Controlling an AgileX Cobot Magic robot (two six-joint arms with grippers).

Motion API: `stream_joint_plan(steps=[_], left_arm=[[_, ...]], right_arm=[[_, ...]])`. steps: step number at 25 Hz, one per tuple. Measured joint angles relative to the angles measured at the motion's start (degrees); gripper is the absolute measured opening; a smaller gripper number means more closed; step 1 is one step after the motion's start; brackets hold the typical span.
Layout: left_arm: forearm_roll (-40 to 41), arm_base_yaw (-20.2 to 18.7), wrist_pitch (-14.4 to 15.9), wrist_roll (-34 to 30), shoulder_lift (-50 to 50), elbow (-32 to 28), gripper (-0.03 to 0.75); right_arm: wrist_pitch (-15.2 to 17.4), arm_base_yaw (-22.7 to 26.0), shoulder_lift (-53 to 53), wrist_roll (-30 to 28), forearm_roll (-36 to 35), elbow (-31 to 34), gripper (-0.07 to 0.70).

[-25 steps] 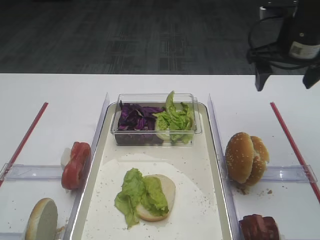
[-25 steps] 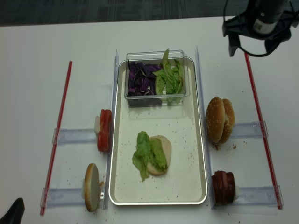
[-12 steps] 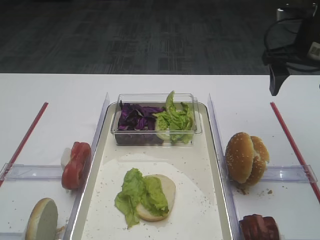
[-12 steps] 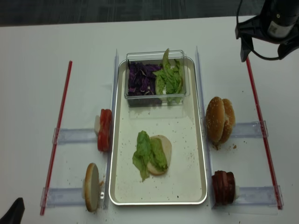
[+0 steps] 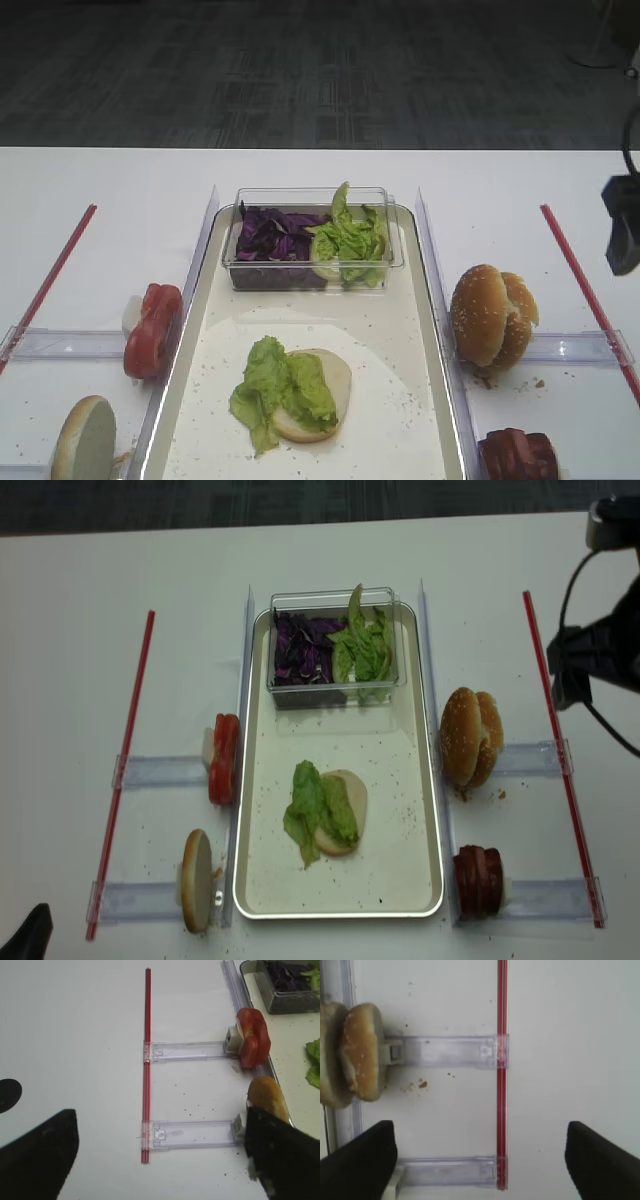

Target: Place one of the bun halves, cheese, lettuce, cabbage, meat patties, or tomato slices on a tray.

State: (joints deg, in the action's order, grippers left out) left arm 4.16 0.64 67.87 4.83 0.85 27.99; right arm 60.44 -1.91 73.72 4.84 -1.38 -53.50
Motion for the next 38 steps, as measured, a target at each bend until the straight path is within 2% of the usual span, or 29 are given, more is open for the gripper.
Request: stream_joint_plan(steps=[3, 7, 14, 21, 30, 38], left_arm=[[0.0, 0.0, 0.0, 0.0, 0.0, 0.0, 0.618], [0.0, 0.0, 0.0, 0.0, 0.0, 0.0, 0.618], [0.0, 0.0, 0.0, 0.0, 0.0, 0.0, 0.618], [0.0, 0.0, 0.0, 0.0, 0.0, 0.0, 0.618], [0.0, 0.0, 0.0, 0.0, 0.0, 0.0, 0.618], [0.0, 0.0, 0.0, 0.0, 0.0, 0.0, 0.618]], right_arm=[[-1.6, 0.0, -8.1, 0.0, -0.5, 7.0, 0.692], [-2.0, 0.0, -18.6, 0.0, -0.5, 14.1, 0.692], [-1.0, 0.0, -36.2, -1.0, -0.6, 21.6, 0.692], [2.3, 0.0, -51.6, -2.6, -0.6, 25.5, 0.692], [3.2, 0.0, -67.1, -2.6, -0.6, 25.9, 0.689], [3.8, 0.0, -74.0, -2.8, -0.6, 26.0, 0.683]])
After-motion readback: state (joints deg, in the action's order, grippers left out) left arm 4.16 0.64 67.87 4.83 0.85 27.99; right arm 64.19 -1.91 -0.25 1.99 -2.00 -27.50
